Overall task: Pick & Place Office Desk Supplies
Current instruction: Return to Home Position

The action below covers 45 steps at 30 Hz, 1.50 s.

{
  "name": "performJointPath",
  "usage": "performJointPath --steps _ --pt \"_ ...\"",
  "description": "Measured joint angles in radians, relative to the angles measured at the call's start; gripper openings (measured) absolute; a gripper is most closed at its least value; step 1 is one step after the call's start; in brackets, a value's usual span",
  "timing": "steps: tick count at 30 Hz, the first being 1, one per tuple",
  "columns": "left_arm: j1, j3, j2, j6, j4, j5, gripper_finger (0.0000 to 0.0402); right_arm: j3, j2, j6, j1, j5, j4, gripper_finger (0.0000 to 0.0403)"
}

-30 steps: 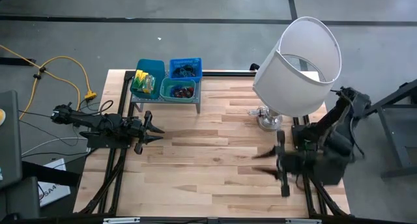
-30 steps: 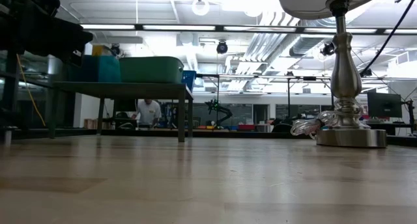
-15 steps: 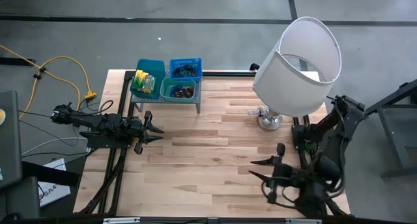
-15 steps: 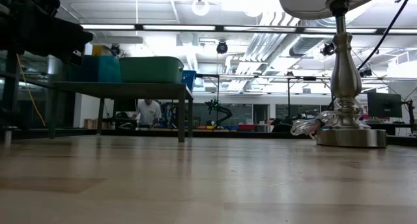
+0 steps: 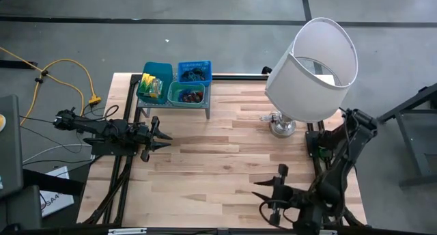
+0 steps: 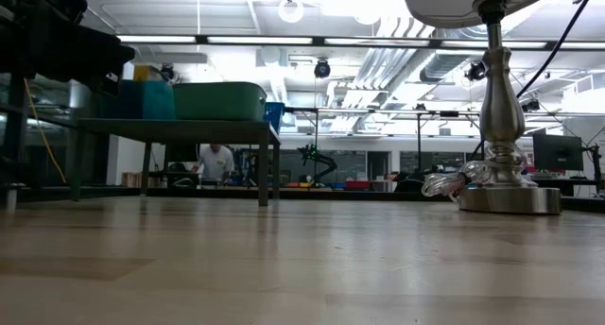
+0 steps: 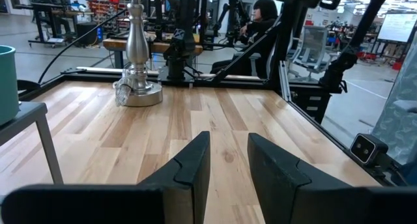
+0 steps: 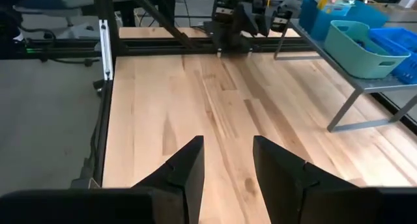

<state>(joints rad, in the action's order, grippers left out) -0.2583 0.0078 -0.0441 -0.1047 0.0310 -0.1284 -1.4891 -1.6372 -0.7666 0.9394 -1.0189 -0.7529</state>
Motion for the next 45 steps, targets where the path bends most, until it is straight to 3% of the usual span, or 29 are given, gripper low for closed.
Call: performJointPath --steps 9,17,23,40,45 --pt "0.000 0.000 0.000 0.000 0.000 0.000 0.0098 0.019 -0.089 0.005 0.001 0.007 0.149 0.0120" --pt "0.000 0.000 0.000 0.000 0.000 0.000 0.0098 0.424 -0.011 0.089 -0.021 0.074 0.737 0.0120" --pt "0.000 0.000 0.000 0.000 0.000 0.000 0.0098 0.644 0.046 0.080 -0.013 -0.002 0.947 0.0120" --pt "0.000 0.000 0.000 0.000 0.000 0.000 0.0098 1.083 0.452 0.114 -0.042 0.010 1.014 0.0120" --pt "0.000 0.000 0.000 0.000 0.000 0.000 0.0098 1.185 0.510 0.182 -0.086 0.109 1.132 0.0120"
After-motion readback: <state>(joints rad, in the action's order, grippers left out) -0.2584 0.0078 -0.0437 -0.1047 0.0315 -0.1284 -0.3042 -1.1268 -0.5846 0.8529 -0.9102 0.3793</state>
